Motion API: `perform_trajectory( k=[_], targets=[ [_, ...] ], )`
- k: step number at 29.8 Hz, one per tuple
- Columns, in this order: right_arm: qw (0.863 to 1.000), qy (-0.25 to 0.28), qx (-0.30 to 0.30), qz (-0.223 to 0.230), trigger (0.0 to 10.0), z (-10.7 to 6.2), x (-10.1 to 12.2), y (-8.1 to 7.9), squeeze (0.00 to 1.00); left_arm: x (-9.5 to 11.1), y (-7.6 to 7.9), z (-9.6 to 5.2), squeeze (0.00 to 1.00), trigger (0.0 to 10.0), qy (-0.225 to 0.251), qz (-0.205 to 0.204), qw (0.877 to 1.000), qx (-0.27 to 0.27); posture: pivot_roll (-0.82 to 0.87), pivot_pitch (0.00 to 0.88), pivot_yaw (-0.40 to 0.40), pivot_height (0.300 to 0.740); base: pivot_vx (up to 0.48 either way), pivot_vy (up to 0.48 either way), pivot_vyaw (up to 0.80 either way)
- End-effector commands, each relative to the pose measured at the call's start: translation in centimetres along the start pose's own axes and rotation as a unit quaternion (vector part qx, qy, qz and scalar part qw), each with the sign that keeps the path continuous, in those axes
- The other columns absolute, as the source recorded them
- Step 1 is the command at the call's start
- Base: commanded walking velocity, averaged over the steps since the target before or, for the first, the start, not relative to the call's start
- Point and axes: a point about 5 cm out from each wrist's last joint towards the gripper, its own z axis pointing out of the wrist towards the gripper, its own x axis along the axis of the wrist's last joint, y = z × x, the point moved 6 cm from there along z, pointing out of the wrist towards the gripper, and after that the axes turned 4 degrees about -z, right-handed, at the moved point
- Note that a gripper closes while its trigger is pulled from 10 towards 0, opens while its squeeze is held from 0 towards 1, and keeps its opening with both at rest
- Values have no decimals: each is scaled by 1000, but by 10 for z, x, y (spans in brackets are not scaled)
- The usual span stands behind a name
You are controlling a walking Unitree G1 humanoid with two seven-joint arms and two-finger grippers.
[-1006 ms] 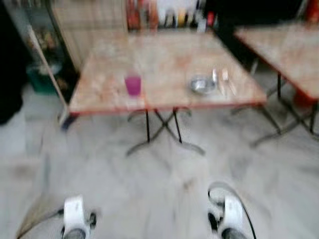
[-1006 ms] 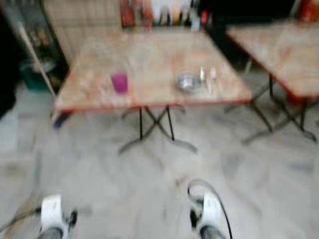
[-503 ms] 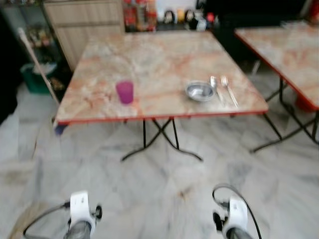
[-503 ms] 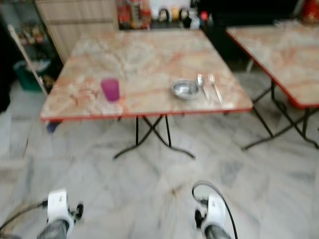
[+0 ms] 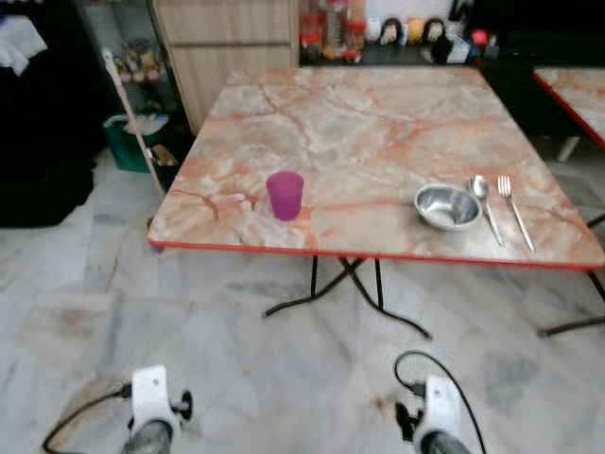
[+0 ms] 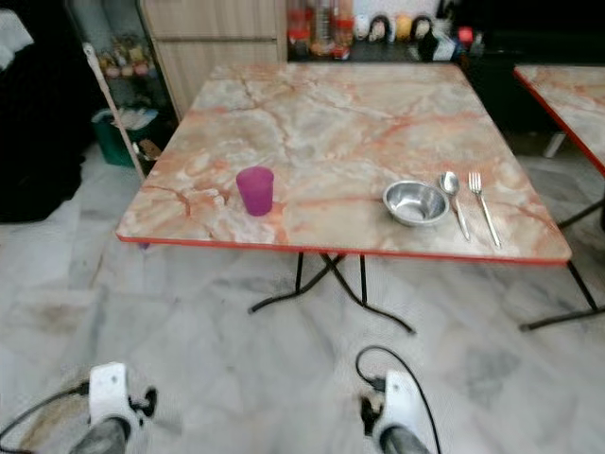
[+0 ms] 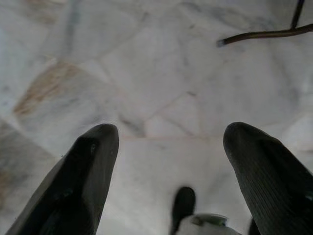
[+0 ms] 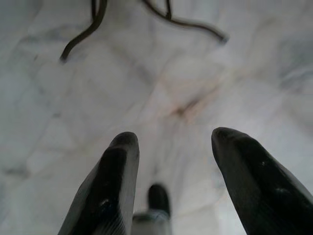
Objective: Setting the table
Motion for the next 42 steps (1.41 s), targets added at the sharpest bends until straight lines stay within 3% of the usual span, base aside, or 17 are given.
perform_trajectory(
  k=[1, 12, 42],
  targets=[
    [1000, -4, 11, 7, 10000, 0, -2, -10, 0, -6, -9, -2, 0, 10000, -10, 10, 1000, 6, 84, 54, -30, 740, 0, 0, 0],
    [1000, -10, -2, 11, 10000, 0, -5, -5, 0, -10, -8, -3, 0, 10000, -12, 31, 999, -2, 82, 38, -30, 740, 0, -28, 0],
    [1000, -7, -4, 5, 10000, 0, -4, -1, 0, -9, -13, -4, 0, 10000, -2, 25, 1000, 8, 95, 81, -46, 740, 0, -480, -35]
  ],
)
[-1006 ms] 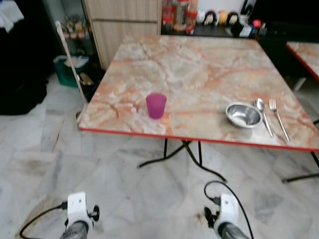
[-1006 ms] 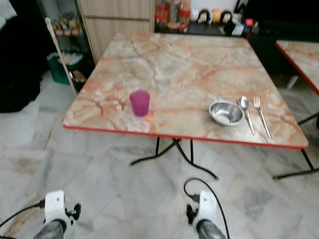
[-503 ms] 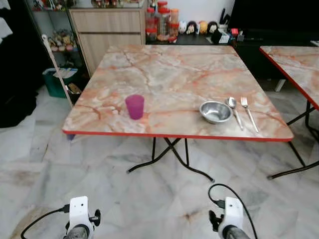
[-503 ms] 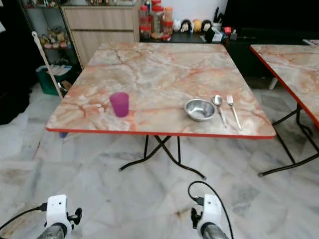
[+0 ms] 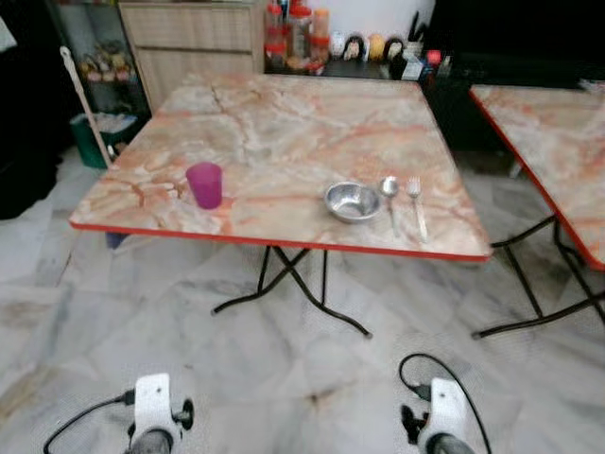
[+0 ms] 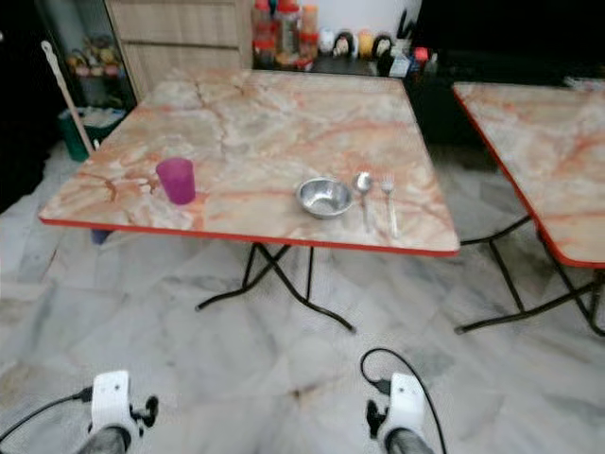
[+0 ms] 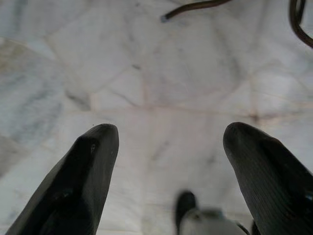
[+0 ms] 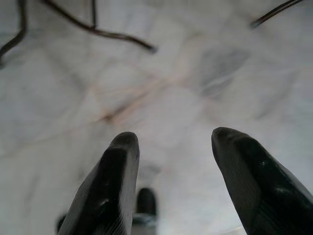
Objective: Setting the table
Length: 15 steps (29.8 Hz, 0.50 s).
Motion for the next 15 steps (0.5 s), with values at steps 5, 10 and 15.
perform_trajectory(
  k=[5, 10, 15],
  targets=[
    [1000, 2, 9, 4, 10000, 1, 1, -9, 0, -5, -9, -2, 0, 10000, -7, -11, 1000, 11, 89, 87, -46, 740, 0, -384, 0],
    [1000, 2, 7, 4, 10000, 1, 1, -7, 0, -6, -10, -2, 0, 10000, -9, -19, 1000, 13, 89, 95, -50, 740, 0, 0, 0],
    [1000, -2, 5, 4, 10000, 1, 0, -6, 0, -7, -10, -2, 0, 10000, -9, -24, 1000, 13, 88, 99, -52, 740, 0, 0, 0]
  ],
)
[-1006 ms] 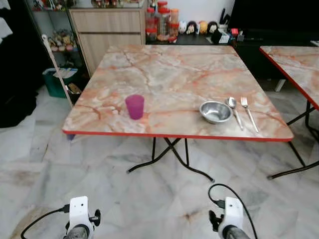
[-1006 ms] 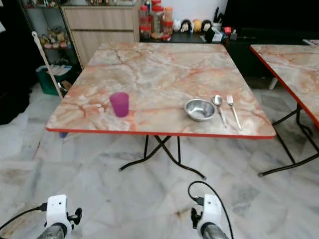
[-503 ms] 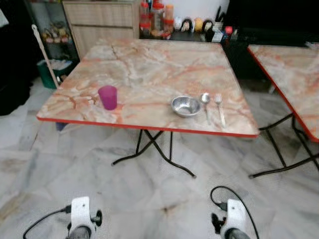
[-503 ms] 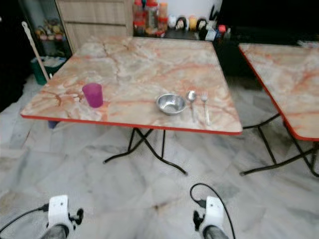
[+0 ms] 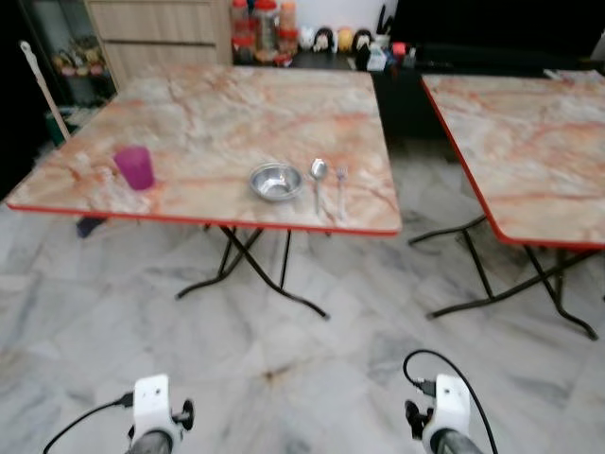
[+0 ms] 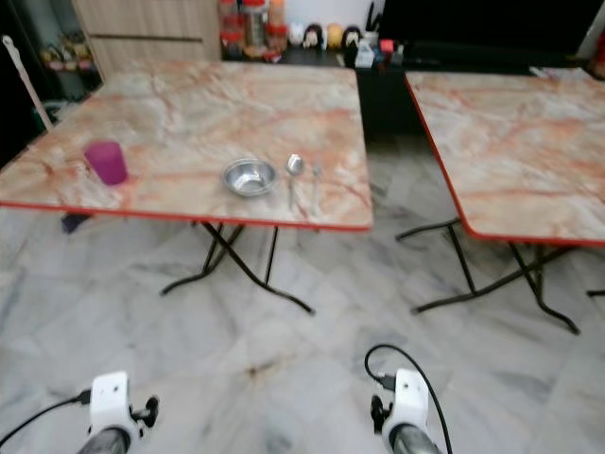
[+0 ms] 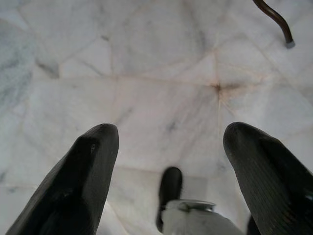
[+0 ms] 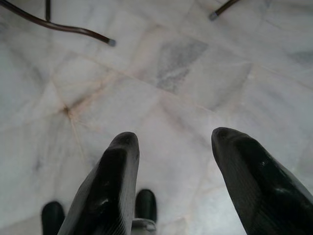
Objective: Setting the table
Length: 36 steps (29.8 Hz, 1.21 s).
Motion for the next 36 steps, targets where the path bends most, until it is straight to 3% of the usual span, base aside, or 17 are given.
perform_trajectory(
  k=[1, 7, 29, 36],
  targets=[
    [1000, -4, 4, 5, 10000, 0, -2, -5, 0, -3, -7, -1, 0, 10000, -4, -6, 1000, 9, 88, 99, -52, 740, 0, 0, 0],
    [1000, -2, 3, 2, 10000, 0, -2, -3, 0, -1, -9, -1, 0, 10000, 1, -16, 1000, 15, 85, 92, -55, 740, 0, 0, -371],
    [1000, -4, 20, -1, 10000, 0, -2, -13, 0, 6, -12, 1, 0, 10000, 3, -4, 1000, 10, 87, 33, -37, 740, 321, 0, -39],
    [1000, -6, 25, 4, 10000, 1, -1, -17, 0, 7, -12, 2, 0, 10000, 4, -5, 1000, 9, 90, 53, -34, 740, 356, 0, -673]
  ],
)
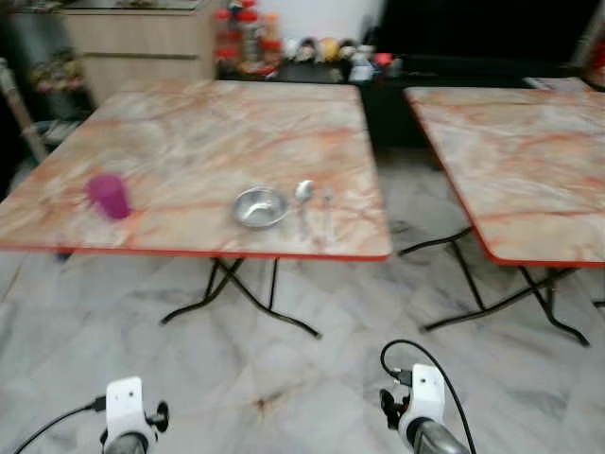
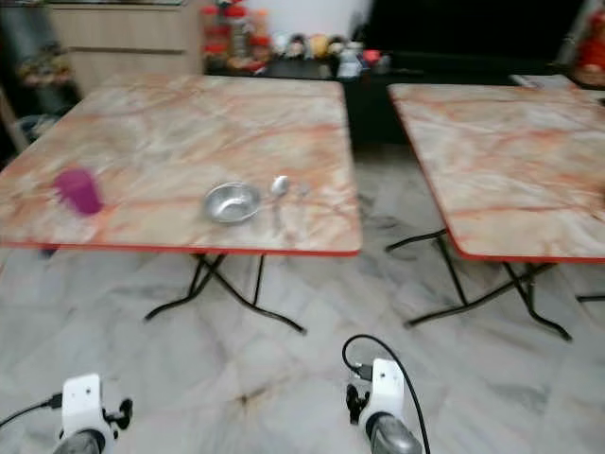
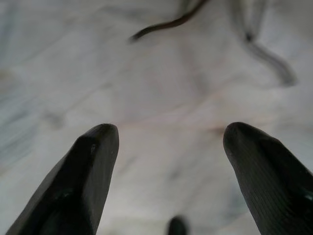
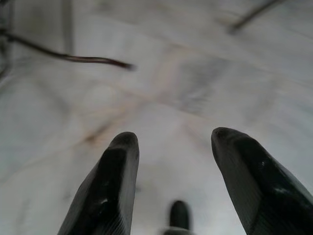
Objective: Setting the table
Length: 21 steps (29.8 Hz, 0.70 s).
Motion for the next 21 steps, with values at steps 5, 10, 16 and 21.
perform_trajectory(
  k=[5, 10, 16, 21],
  targets=[
    [1000, 9, 3, 6, 10000, 2, 7, -6, 0, -11, -8, -4, 0, 10000, -14, 4, 1000, 5, 92, 60, -33, 740, 343, 0, -384],
    [1000, 9, 1, 4, 10000, 1, 6, -4, 0, -13, -8, -4, 0, 10000, -18, 3, 1000, 3, 93, 73, -34, 740, 62, 0, 0],
    [1000, 9, 1, 3, 10000, 1, 6, -3, 0, -12, -6, -4, 0, 10000, -13, 5, 1000, -2, 101, 84, -37, 740, 0, 0, 0],
    [1000, 11, 3, 3, 10000, 1, 7, -5, 0, -8, -8, -5, 0, 10000, 4, -4, 1000, 1, 105, 90, -39, 740, 0, 0, 0]
  ],
)
